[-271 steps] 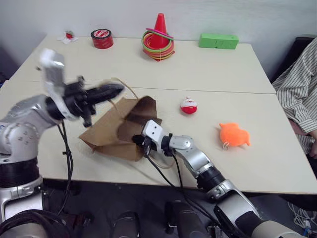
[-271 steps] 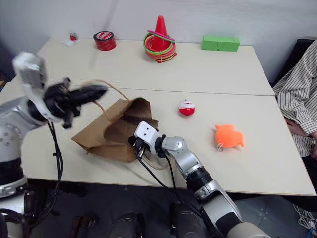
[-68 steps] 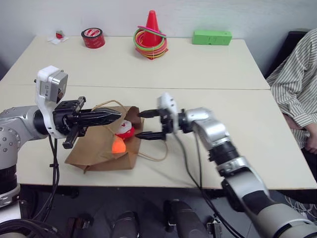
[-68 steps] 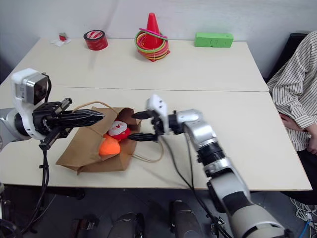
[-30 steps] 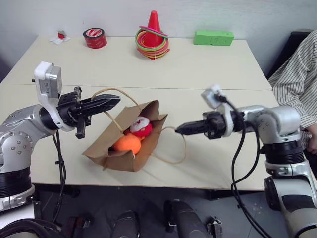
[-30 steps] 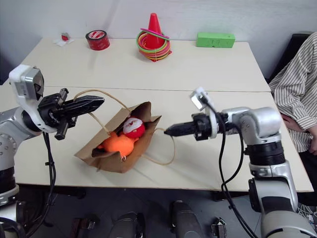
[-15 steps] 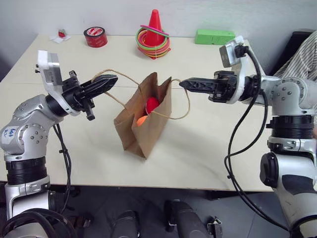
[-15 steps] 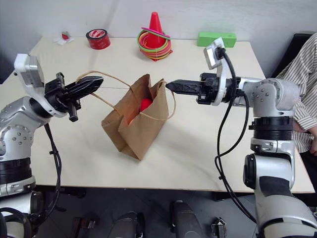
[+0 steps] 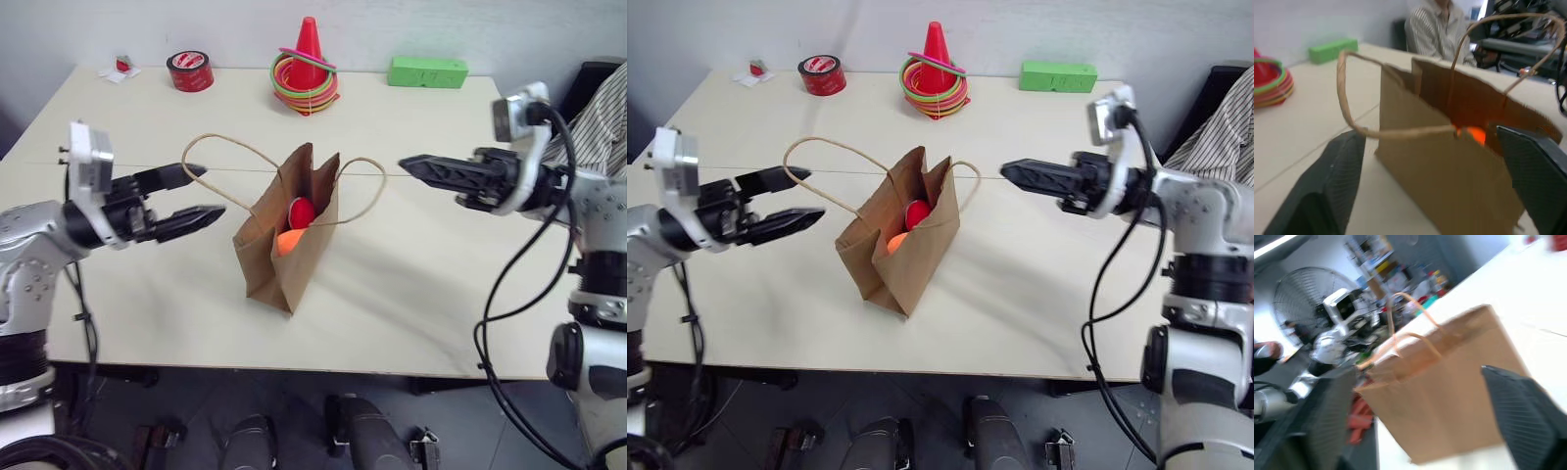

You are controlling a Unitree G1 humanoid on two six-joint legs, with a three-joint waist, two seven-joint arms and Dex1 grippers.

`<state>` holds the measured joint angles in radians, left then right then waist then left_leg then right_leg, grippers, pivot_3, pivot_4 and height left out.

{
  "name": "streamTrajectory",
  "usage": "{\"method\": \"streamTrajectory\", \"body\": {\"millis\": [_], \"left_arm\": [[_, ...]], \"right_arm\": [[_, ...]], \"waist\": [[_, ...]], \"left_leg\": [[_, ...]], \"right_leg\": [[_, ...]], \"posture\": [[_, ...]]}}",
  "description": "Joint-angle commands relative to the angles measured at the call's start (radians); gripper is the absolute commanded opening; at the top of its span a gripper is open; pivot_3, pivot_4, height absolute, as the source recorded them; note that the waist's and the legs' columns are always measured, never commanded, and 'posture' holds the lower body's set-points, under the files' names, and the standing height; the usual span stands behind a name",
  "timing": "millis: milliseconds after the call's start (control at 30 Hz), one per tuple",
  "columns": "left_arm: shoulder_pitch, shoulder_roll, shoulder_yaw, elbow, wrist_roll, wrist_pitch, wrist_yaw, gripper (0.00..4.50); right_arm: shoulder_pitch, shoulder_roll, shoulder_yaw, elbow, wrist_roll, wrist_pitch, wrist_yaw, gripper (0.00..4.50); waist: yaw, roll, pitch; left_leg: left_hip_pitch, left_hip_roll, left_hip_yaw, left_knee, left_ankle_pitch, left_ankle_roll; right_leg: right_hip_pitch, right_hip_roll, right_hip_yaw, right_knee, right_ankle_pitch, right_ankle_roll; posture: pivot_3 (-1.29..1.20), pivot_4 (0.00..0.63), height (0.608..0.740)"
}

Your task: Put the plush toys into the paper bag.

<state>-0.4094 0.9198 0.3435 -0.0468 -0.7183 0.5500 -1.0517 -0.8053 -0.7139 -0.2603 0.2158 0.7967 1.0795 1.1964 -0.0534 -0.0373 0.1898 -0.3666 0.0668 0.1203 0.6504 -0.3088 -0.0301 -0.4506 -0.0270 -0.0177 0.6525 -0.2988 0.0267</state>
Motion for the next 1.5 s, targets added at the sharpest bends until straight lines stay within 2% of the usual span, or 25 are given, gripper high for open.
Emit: {"method": "streamTrajectory", "body": {"millis": [33,100,200,267,367,533,567,700,933,1133,1367,1500], "left_arm": [[0.069,0.029,0.040,0.030,0.044,-0.059,-0.051,4.50],[0.145,0.040,0.055,0.023,0.058,-0.068,-0.080,4.50],[0.269,0.033,0.089,-0.092,0.029,-0.045,-0.091,4.50],[0.325,-0.007,0.108,-0.198,-0.012,-0.021,-0.045,4.50],[0.350,-0.075,0.106,-0.310,-0.030,-0.017,0.043,4.50],[0.363,-0.201,0.058,-0.441,-0.023,-0.022,0.200,4.50],[0.367,-0.221,0.042,-0.458,-0.014,-0.025,0.222,4.50],[0.348,-0.333,-0.053,-0.490,0.063,-0.076,0.337,4.50],[0.288,-0.462,-0.200,-0.475,0.178,-0.123,0.471,4.50],[0.255,-0.508,-0.245,-0.427,0.248,-0.134,0.540,4.50],[0.211,-0.486,-0.245,-0.352,0.268,-0.138,0.510,2.41],[0.172,-0.459,-0.233,-0.307,0.246,-0.162,0.434,1.14]], "right_arm": [[0.079,0.004,-0.033,-0.072,-0.024,-0.139,-0.009,4.48],[0.154,0.022,-0.032,-0.110,-0.033,-0.190,-0.024,4.48],[0.322,0.048,0.061,-0.254,-0.101,-0.325,-0.009,3.84],[0.414,0.093,0.163,-0.332,-0.223,-0.531,-0.009,3.14],[0.462,0.156,0.250,-0.361,-0.327,-0.729,-0.019,2.09],[0.455,0.272,0.371,-0.332,-0.450,-0.927,-0.087,0.22],[0.445,0.296,0.392,-0.321,-0.469,-0.947,-0.103,0.05],[0.377,0.378,0.472,-0.209,-0.554,-1.039,-0.136,0.05],[0.279,0.482,0.547,-0.065,-0.639,-1.147,-0.184,0.05],[0.271,0.512,0.581,-0.034,-0.671,-1.174,-0.203,0.05],[0.288,0.484,0.568,-0.048,-0.662,-1.180,-0.184,0.00],[0.321,0.440,0.535,-0.106,-0.612,-1.143,-0.154,0.00]], "waist": [[-0.002,0.001,0.000],[-0.005,0.001,0.000],[-0.002,0.001,0.000],[-0.001,0.000,0.000],[-0.001,0.001,0.000],[-0.002,0.000,0.000],[-0.003,-0.001,0.000],[-0.002,-0.001,0.000],[0.000,-0.001,0.000],[0.000,-0.001,-0.001],[0.000,-0.001,-0.001],[0.002,-0.001,-0.001]], "left_leg": [[0.000,0.000,0.001,0.001,0.000,0.001],[0.000,0.000,0.001,0.001,-0.001,0.002],[0.000,0.001,0.000,0.000,-0.001,0.002],[-0.002,0.001,-0.001,0.000,-0.001,0.002],[-0.002,0.000,0.000,0.001,-0.002,0.002],[0.004,-0.001,-0.001,0.002,-0.002,0.003],[0.006,-0.001,0.000,0.001,-0.002,0.003],[0.008,-0.001,0.001,0.000,-0.001,0.001],[0.008,-0.001,0.001,0.001,-0.001,0.001],[0.008,-0.001,0.002,0.002,-0.001,0.001],[0.009,-0.001,0.002,0.001,-0.001,0.001],[0.009,-0.001,0.002,0.002,-0.001,0.001]], "right_leg": [[0.000,0.000,0.000,0.001,0.000,0.000],[0.000,0.000,0.001,0.001,0.001,0.001],[-0.001,0.000,0.001,0.001,0.000,0.001],[-0.002,0.000,0.000,0.000,0.000,0.001],[-0.001,0.000,0.001,0.001,0.001,0.002],[0.004,0.000,0.003,0.001,0.003,0.003],[0.006,0.000,0.003,0.001,0.003,0.003],[0.007,0.001,0.005,0.002,0.003,0.002],[0.007,0.001,0.005,0.002,0.003,0.002],[0.007,0.000,0.005,0.002,0.003,0.002],[0.007,0.001,0.004,0.003,0.002,0.002],[0.007,0.000,0.004,0.003,0.002,0.002]], "posture": [[0.00,0.150,0.740],[0.00,0.150,0.740],[0.00,0.150,0.740],[0.00,0.150,0.740],[0.00,0.150,0.740],[0.00,0.150,0.740],[0.00,0.150,0.740],[0.00,0.150,0.740],[0.00,0.150,0.740],[0.00,0.150,0.740],[0.00,0.150,0.740],[0.00,0.150,0.740]]}}
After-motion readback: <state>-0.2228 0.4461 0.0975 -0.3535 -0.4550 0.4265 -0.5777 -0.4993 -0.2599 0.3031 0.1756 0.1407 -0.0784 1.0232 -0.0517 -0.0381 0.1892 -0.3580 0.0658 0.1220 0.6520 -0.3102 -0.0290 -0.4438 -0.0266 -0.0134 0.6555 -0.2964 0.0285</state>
